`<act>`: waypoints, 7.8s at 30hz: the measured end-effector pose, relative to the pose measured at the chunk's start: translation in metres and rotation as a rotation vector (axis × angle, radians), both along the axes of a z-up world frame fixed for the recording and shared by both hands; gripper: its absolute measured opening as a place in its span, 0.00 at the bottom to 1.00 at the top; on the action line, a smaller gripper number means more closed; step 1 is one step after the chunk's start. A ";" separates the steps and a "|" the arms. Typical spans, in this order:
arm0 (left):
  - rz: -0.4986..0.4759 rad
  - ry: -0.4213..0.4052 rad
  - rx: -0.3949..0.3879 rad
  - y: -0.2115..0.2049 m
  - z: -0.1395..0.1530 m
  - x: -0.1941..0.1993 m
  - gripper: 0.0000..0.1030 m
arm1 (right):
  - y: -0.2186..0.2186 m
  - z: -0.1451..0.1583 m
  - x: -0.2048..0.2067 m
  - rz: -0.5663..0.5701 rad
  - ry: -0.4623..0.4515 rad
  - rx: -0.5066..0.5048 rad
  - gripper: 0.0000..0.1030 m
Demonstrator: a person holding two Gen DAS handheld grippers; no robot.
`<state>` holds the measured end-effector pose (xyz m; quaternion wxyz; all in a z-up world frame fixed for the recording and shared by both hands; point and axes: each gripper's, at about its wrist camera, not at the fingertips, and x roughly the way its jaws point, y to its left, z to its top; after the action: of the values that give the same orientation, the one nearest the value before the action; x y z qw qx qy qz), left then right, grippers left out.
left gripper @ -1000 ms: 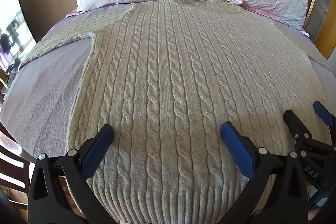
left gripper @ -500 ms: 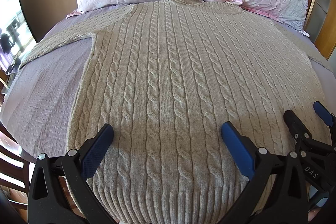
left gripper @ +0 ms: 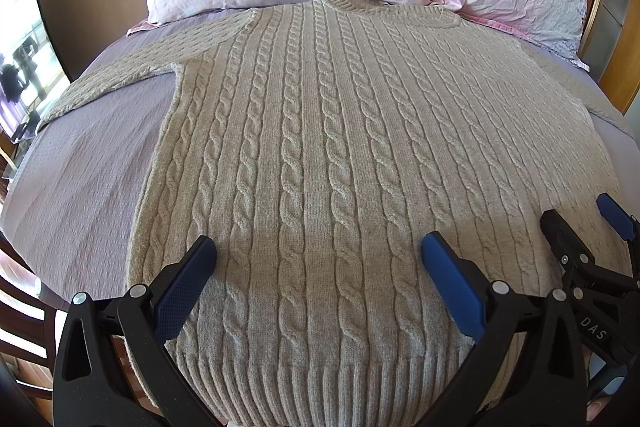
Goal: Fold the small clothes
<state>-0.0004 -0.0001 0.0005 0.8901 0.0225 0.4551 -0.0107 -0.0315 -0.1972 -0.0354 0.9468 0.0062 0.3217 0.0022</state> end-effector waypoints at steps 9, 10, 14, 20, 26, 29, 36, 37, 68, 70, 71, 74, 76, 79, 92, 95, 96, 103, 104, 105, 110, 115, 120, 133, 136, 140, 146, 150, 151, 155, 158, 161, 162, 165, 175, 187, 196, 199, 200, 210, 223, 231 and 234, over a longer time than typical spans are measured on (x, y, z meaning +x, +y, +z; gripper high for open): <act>0.000 -0.002 0.000 0.000 0.000 0.000 0.99 | 0.000 0.000 0.000 0.000 -0.001 0.000 0.98; 0.000 -0.002 0.000 0.000 0.000 0.000 0.99 | 0.000 0.000 0.000 0.000 -0.001 0.000 0.98; 0.000 -0.003 0.000 0.000 0.000 0.000 0.99 | 0.000 0.001 -0.001 0.000 -0.001 0.000 0.98; 0.000 -0.003 0.000 0.000 0.000 0.000 0.99 | 0.000 0.000 0.000 0.001 -0.001 -0.001 0.98; 0.000 -0.005 0.001 0.000 0.000 0.000 0.99 | 0.002 -0.004 -0.001 0.000 0.005 0.000 0.98; 0.000 -0.004 0.000 0.000 0.000 0.000 0.99 | 0.001 -0.003 -0.004 0.000 0.012 0.001 0.98; 0.000 -0.004 0.001 0.000 0.000 0.000 0.99 | 0.005 -0.005 0.005 0.008 0.033 0.002 0.98; 0.000 -0.006 0.000 0.000 0.000 0.000 0.99 | 0.005 -0.005 0.005 0.010 0.033 0.002 0.98; -0.105 -0.226 -0.057 0.024 0.039 0.032 0.99 | -0.347 0.029 0.075 -0.656 -0.016 0.736 0.60; -0.097 -0.264 -0.122 0.040 0.047 0.044 0.99 | -0.374 0.025 0.088 -0.730 0.004 0.753 0.59; -0.090 -0.283 -0.165 0.052 0.050 0.051 0.99 | -0.385 0.022 0.093 -0.762 0.012 0.753 0.58; -0.070 -0.327 -0.357 0.091 0.057 0.067 0.99 | -0.409 0.011 0.100 -0.868 0.026 0.811 0.51; -0.011 -0.348 -0.460 0.122 0.059 0.077 0.99 | -0.422 0.007 0.103 -0.919 0.003 0.831 0.41; 0.131 -0.355 -0.438 0.164 0.061 0.090 0.99 | -0.432 -0.001 0.106 -0.983 -0.031 0.860 0.22; 0.596 -0.261 -0.548 0.326 0.032 0.121 0.94 | -0.174 0.141 0.176 -0.108 -0.263 0.511 0.06; 0.655 -0.229 -0.584 0.336 0.021 0.128 0.89 | -0.047 0.127 0.205 0.255 -0.100 0.446 0.09; 0.676 -0.219 -0.603 0.340 0.017 0.131 0.85 | -0.015 0.114 0.211 0.343 -0.024 0.436 0.12; 0.818 -0.253 -0.708 0.379 0.007 0.126 0.74 | -0.001 0.107 0.183 0.386 -0.113 0.341 0.81; 0.837 -0.264 -0.728 0.385 0.006 0.126 0.70 | -0.015 0.109 0.180 0.364 -0.120 0.351 0.83; 0.855 -0.271 -0.743 0.391 0.004 0.126 0.66 | -0.029 0.110 0.173 0.337 -0.122 0.364 0.85; 0.925 -0.245 -0.758 0.414 -0.002 0.138 0.25 | -0.071 0.112 0.152 0.238 -0.128 0.406 0.87; 0.817 -0.323 -0.618 0.381 0.042 0.158 0.06 | -0.091 0.106 0.144 0.218 -0.133 0.427 0.87; 0.215 -0.434 -0.495 0.211 0.114 0.193 0.06 | -0.095 0.109 0.143 0.226 -0.161 0.449 0.87; -0.360 -0.152 -0.358 0.042 0.061 0.138 0.68 | -0.131 0.043 0.197 0.013 0.145 0.620 0.57; -0.232 -0.146 -0.313 0.089 0.060 0.119 0.70 | -0.125 0.030 0.206 -0.003 0.186 0.602 0.52; -0.123 -0.054 -0.369 0.138 0.041 0.097 0.72 | -0.110 0.027 0.214 0.013 0.174 0.519 0.06; -0.120 0.016 -0.494 0.155 0.014 0.064 0.72 | -0.162 0.055 0.192 -0.188 0.075 0.562 0.27; -0.162 -0.017 -0.596 0.158 0.010 0.040 0.69 | -0.176 0.038 0.132 -0.171 0.136 0.546 0.59; -0.176 -0.009 -0.645 0.159 0.007 0.036 0.65 | -0.182 0.028 0.116 -0.159 0.171 0.574 0.59; -0.214 -0.007 -0.750 0.160 -0.003 0.008 0.41 | -0.188 -0.013 0.049 -0.058 0.255 0.744 0.37; -0.261 -0.015 -0.824 0.161 -0.007 -0.020 0.37 | -0.178 -0.033 -0.001 0.079 0.272 0.861 0.31; -0.271 0.020 -0.868 0.160 -0.017 -0.042 0.35 | -0.171 -0.043 -0.036 0.151 0.280 0.903 0.24; -0.268 0.016 -0.882 0.161 -0.018 -0.046 0.34 | -0.168 -0.046 -0.042 0.173 0.288 0.906 0.17; -0.261 0.028 -0.892 0.157 -0.015 -0.043 0.18 | -0.159 -0.038 -0.039 0.226 0.281 0.886 0.07; -0.049 -0.144 -0.939 0.161 0.047 0.129 0.07 | -0.184 0.061 0.132 0.173 -0.085 0.995 0.06; 0.024 -0.009 -0.786 0.128 0.031 0.268 0.41 | -0.195 0.023 0.232 -0.193 -0.096 0.862 0.93; 0.084 0.025 -0.636 0.158 0.017 0.241 0.69 | -0.182 0.036 0.231 -0.077 -0.145 0.799 0.98; 0.055 0.040 -0.680 0.155 0.005 0.238 0.58 | -0.177 0.038 0.229 -0.062 -0.131 0.784 0.98; 0.045 0.039 -0.699 0.152 0.005 0.236 0.53 | -0.176 0.039 0.228 -0.055 -0.132 0.785 0.98; 0.007 0.036 -1.128 0.105 0.027 0.231 0.18 | -0.188 0.053 0.214 0.001 -0.180 0.846 0.98; -0.445 0.441 -1.483 -0.174 0.010 0.282 0.18 | -0.242 0.057 0.201 -0.049 -0.195 0.772 0.98; -0.278 0.078 -0.955 -0.064 0.059 0.257 0.78 | -0.244 0.021 0.225 -0.041 0.110 0.892 0.98; -0.223 0.178 -0.894 -0.047 0.028 0.258 0.78 | -0.246 0.006 0.228 -0.026 0.180 0.966 0.96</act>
<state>0.2571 -0.0467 0.0290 0.7635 -0.3154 0.4752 -0.3031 0.1963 -0.4435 -0.0297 0.8041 0.4488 0.3643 0.1388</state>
